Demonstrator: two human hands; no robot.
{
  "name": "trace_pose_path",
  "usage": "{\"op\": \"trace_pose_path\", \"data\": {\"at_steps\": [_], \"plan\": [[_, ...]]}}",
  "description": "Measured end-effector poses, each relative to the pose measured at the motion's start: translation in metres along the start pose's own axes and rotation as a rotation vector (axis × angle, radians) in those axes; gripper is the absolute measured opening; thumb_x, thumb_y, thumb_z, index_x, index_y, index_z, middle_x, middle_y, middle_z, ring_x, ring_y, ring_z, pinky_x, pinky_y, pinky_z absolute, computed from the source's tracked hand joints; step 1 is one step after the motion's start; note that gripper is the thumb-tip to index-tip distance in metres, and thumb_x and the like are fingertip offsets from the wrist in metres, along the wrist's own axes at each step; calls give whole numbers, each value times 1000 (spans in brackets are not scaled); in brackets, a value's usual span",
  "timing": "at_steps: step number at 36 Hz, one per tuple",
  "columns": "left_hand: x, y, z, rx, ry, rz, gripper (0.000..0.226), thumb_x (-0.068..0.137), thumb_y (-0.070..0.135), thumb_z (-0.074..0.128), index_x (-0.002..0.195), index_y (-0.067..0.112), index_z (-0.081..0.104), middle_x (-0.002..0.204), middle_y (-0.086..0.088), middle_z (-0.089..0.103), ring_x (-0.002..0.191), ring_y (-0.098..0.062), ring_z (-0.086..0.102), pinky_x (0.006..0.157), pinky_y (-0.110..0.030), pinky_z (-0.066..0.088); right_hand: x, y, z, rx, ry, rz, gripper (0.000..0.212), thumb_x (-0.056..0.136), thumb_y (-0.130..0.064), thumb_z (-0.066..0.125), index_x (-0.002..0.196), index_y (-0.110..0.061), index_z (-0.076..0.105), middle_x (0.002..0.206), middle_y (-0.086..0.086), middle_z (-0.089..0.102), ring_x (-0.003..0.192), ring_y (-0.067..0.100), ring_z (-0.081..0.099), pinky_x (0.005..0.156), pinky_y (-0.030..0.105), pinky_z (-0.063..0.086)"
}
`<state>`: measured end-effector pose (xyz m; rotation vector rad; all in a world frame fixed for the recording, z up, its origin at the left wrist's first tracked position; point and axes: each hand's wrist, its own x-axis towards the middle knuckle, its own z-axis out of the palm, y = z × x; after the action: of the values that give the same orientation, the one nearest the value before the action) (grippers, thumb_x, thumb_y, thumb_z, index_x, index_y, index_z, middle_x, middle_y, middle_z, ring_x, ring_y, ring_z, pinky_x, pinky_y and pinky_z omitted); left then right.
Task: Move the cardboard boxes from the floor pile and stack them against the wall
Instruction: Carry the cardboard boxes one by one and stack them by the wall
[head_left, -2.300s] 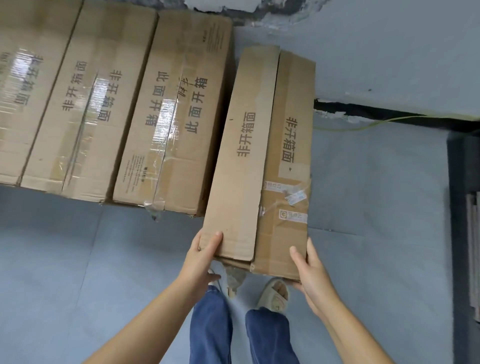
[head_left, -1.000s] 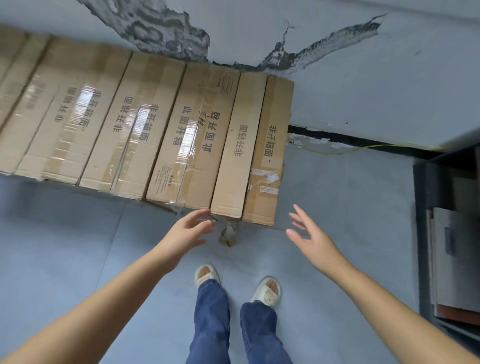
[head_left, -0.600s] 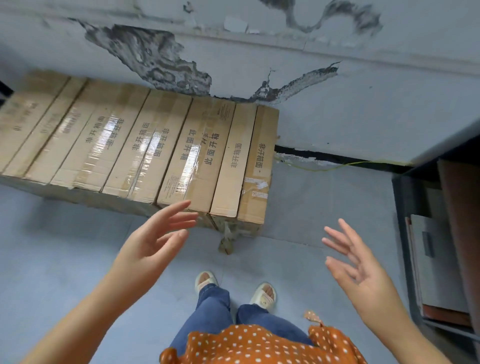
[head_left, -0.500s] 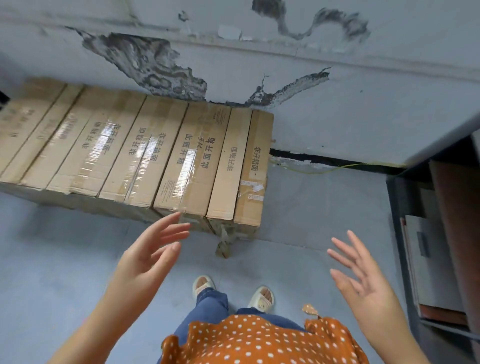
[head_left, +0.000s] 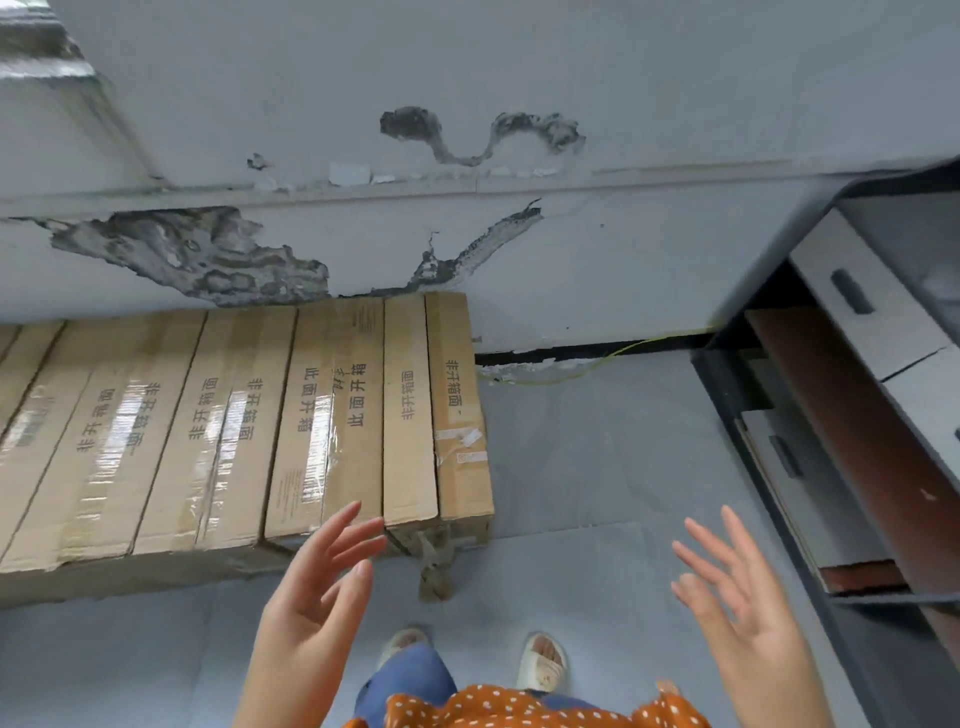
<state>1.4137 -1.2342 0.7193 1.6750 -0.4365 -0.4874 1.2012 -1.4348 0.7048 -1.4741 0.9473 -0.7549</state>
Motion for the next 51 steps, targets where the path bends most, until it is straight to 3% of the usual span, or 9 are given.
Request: {"op": "trace_pose_path", "data": {"at_steps": [6,13,19,27,32,34,37,42,51], "plan": [[43,0,-42,41,-270,46,39,78,33,64,115,43,62,113,2,70,105,-14,66,88,-26,53,-53,2,50,54,248,27,84,52,-78,73,125,-43,51,119,-21,65,109,6,63,79,15,54],[72,1,-79,89,-557,37,42,79,15,54,121,23,58,110,2,71,101,-15,67,82,-19,54,-130,-2,116,154,587,46,59,55,-72,75,110,-65,56,117,-21,66,106,6,65,79,21,56],[80,5,-79,175,-859,25,65,54,87,59,113,61,56,124,17,62,118,-10,57,97,-32,46,-195,-9,139,114,808,136,88,46,-85,69,124,-50,50,124,-19,62,111,7,63,88,34,53],[32,11,-38,185,-1270,56,73,49,88,60,117,60,55,124,18,62,117,-5,56,96,-19,43,-307,-17,160,107,1232,161,75,42,-87,68,113,-68,51,123,-21,62,108,5,64,90,36,51],[-33,14,-18,120,-1445,119,26,86,8,60,108,22,64,104,9,72,89,-3,69,78,-9,50,-383,-20,179,86,1514,187,47,73,-43,70,109,-69,53,124,-16,62,106,5,65,87,33,52],[-64,9,-15,133,-1545,153,37,86,-11,48,108,16,60,96,9,74,85,-4,70,78,-12,51,-421,-22,187,104,1613,207,54,61,-67,73,112,-67,52,123,-18,63,105,5,65,87,33,53],[-117,1,-15,134,-1650,169,38,84,-11,48,110,14,59,96,5,75,86,-8,71,81,-18,52,-483,-21,205,107,1800,249,66,51,-79,71,112,-68,52,120,-22,63,104,4,65,86,33,53],[-222,-11,-29,128,-1756,161,40,90,-12,43,110,18,61,98,3,74,89,-14,70,82,-26,54,-601,-10,236,51,1990,384,77,87,5,56,104,-70,54,116,-23,65,101,3,66,85,35,52],[-404,-20,-67,232,-2060,181,38,91,-7,54,113,22,62,103,3,73,96,-14,69,89,-39,49,-744,-4,266,124,2285,483,65,90,0,55,114,-60,49,114,-31,63,106,3,63,89,30,50]]}}
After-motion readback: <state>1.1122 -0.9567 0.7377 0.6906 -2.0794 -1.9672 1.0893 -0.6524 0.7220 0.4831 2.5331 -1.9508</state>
